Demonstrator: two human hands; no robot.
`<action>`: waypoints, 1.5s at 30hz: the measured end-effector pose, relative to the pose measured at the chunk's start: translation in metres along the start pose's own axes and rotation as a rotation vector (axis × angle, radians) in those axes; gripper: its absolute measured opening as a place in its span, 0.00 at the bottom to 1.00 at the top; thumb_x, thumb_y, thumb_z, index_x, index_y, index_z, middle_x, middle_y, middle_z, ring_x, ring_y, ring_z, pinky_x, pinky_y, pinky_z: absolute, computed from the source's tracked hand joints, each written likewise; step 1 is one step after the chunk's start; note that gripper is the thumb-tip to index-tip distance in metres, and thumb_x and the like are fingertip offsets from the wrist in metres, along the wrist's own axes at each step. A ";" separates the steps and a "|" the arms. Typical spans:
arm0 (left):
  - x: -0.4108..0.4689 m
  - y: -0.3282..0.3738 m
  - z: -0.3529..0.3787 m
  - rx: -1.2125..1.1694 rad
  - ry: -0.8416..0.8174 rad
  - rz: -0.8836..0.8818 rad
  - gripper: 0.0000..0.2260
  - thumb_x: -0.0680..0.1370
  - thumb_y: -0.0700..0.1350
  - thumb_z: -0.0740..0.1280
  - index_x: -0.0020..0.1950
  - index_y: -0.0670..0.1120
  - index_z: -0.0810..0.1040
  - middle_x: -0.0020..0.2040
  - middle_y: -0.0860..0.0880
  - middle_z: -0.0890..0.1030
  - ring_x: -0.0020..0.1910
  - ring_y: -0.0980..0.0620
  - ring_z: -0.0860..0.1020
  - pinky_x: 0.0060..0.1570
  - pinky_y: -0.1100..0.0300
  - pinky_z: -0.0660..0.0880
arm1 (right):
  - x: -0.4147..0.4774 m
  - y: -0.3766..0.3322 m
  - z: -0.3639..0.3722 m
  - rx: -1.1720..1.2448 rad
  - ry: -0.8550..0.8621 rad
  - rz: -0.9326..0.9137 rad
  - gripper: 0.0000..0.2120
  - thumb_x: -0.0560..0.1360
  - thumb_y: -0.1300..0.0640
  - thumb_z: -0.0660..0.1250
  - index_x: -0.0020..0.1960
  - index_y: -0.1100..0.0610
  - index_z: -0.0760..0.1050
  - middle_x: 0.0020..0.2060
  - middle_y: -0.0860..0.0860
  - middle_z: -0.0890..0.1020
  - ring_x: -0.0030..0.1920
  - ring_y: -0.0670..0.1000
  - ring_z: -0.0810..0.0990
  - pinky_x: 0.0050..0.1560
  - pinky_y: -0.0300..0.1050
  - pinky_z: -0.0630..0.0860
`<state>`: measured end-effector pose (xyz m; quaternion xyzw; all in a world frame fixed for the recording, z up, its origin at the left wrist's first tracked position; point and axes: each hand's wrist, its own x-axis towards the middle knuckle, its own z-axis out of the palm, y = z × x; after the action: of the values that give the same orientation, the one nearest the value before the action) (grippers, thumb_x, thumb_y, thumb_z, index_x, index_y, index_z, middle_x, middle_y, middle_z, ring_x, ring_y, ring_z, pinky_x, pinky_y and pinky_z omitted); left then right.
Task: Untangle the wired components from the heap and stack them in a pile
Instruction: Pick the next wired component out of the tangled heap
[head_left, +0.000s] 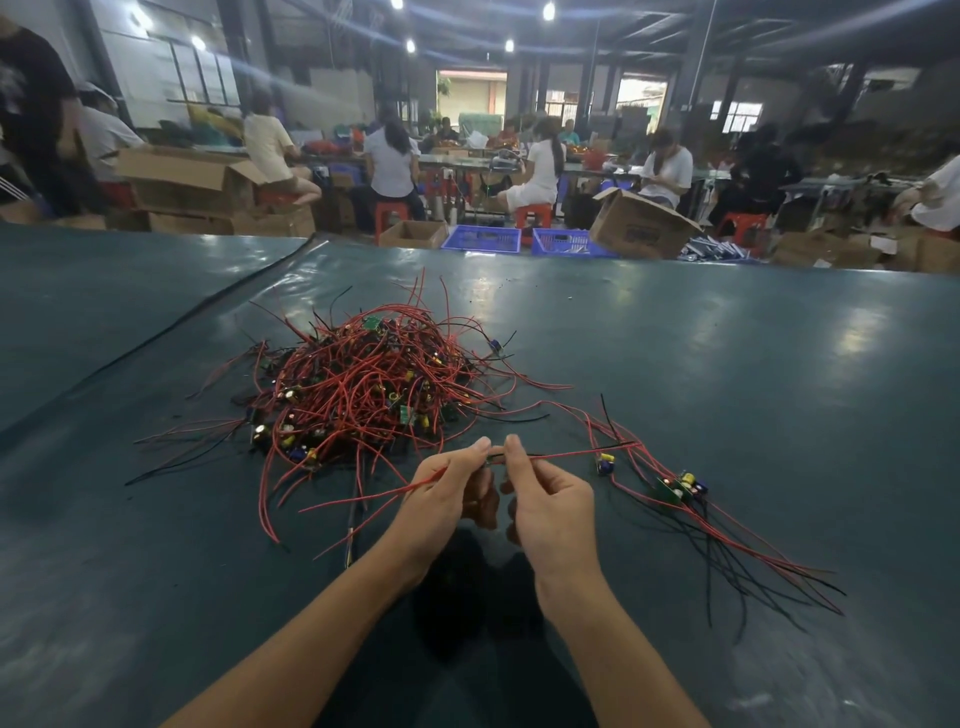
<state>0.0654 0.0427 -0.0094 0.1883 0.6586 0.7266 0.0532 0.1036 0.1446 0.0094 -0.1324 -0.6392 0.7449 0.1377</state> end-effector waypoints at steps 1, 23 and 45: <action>0.000 -0.001 0.000 0.015 -0.016 0.005 0.20 0.79 0.55 0.62 0.27 0.53 0.77 0.26 0.55 0.74 0.28 0.57 0.75 0.36 0.62 0.73 | -0.001 0.000 0.001 0.015 0.007 0.011 0.16 0.76 0.49 0.69 0.36 0.58 0.84 0.34 0.60 0.83 0.37 0.57 0.80 0.47 0.56 0.82; -0.001 0.001 0.001 0.289 0.075 0.120 0.22 0.78 0.62 0.62 0.34 0.46 0.71 0.28 0.47 0.78 0.28 0.53 0.76 0.34 0.65 0.73 | 0.023 -0.018 -0.037 0.135 0.094 0.013 0.13 0.74 0.45 0.71 0.40 0.54 0.83 0.40 0.48 0.87 0.23 0.43 0.72 0.21 0.33 0.64; -0.007 0.000 -0.011 1.019 -0.032 0.348 0.09 0.78 0.54 0.65 0.56 0.54 0.76 0.32 0.60 0.73 0.33 0.59 0.72 0.39 0.58 0.73 | 0.008 -0.038 -0.029 0.501 0.120 -0.186 0.12 0.66 0.50 0.74 0.44 0.56 0.78 0.34 0.53 0.83 0.32 0.52 0.83 0.31 0.44 0.80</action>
<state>0.0684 0.0299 -0.0113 0.3076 0.8858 0.3103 -0.1562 0.1080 0.1799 0.0426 -0.0791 -0.4352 0.8547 0.2716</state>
